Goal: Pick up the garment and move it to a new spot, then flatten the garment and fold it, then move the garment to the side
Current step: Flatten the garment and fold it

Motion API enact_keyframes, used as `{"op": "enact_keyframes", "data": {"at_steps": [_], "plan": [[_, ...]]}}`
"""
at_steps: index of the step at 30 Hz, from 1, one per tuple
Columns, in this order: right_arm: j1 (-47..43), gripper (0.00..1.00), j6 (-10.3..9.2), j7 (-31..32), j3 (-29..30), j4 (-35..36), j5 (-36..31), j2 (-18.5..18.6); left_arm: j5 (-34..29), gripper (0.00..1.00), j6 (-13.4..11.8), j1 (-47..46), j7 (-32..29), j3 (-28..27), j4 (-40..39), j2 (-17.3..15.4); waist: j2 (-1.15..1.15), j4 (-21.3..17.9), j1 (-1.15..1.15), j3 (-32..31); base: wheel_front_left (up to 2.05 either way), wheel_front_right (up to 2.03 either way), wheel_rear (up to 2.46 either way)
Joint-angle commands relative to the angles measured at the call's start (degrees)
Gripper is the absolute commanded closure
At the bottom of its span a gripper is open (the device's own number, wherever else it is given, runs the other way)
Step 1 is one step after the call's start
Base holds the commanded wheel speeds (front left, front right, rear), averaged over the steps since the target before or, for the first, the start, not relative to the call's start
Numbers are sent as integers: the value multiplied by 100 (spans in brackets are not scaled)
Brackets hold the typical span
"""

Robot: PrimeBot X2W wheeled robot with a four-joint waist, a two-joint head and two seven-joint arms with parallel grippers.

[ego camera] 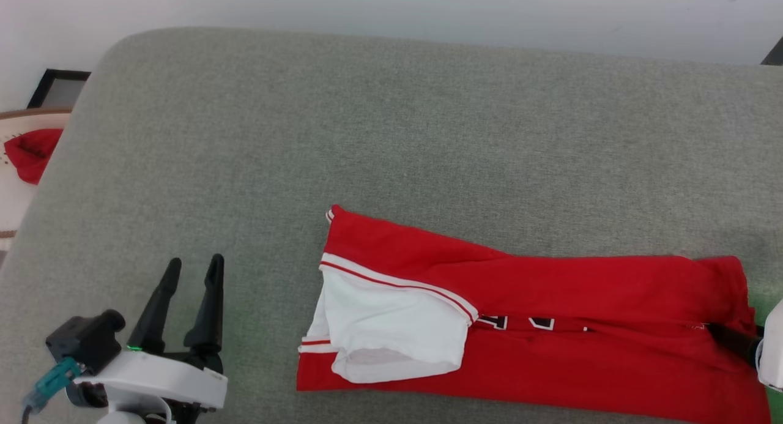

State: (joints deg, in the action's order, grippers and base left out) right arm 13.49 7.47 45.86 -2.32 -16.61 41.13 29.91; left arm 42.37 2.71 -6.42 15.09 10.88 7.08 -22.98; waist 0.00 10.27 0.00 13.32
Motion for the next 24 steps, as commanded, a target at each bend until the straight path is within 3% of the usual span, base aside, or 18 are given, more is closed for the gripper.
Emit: {"op": "enact_keyframes", "data": {"at_steps": [1,5,6,7,13,24], "plan": [[-137,0,4,145,-243,-250,38,-288,-55,0,57,78,0,-67,30,61,0,38,0,38,0,0,0],[-134,4,5,575,-335,-429,211,-398,-188,0,176,90,0,-254,111,242,0,65,0,56,0,0,0],[-147,61,7,729,-384,-436,279,-437,-194,0,200,101,0,-299,131,287,0,72,0,53,0,0,0],[-166,100,20,844,-445,-381,381,-478,-212,0,230,117,0,-332,147,328,0,76,0,50,0,0,0],[-184,100,23,1111,-408,-127,571,-343,-288,0,339,162,0,-516,204,518,0,85,0,46,0,0,0],[35,100,-1,634,-144,-193,281,74,-430,0,436,357,0,-823,266,756,0,53,0,-212,0,0,0]]}}
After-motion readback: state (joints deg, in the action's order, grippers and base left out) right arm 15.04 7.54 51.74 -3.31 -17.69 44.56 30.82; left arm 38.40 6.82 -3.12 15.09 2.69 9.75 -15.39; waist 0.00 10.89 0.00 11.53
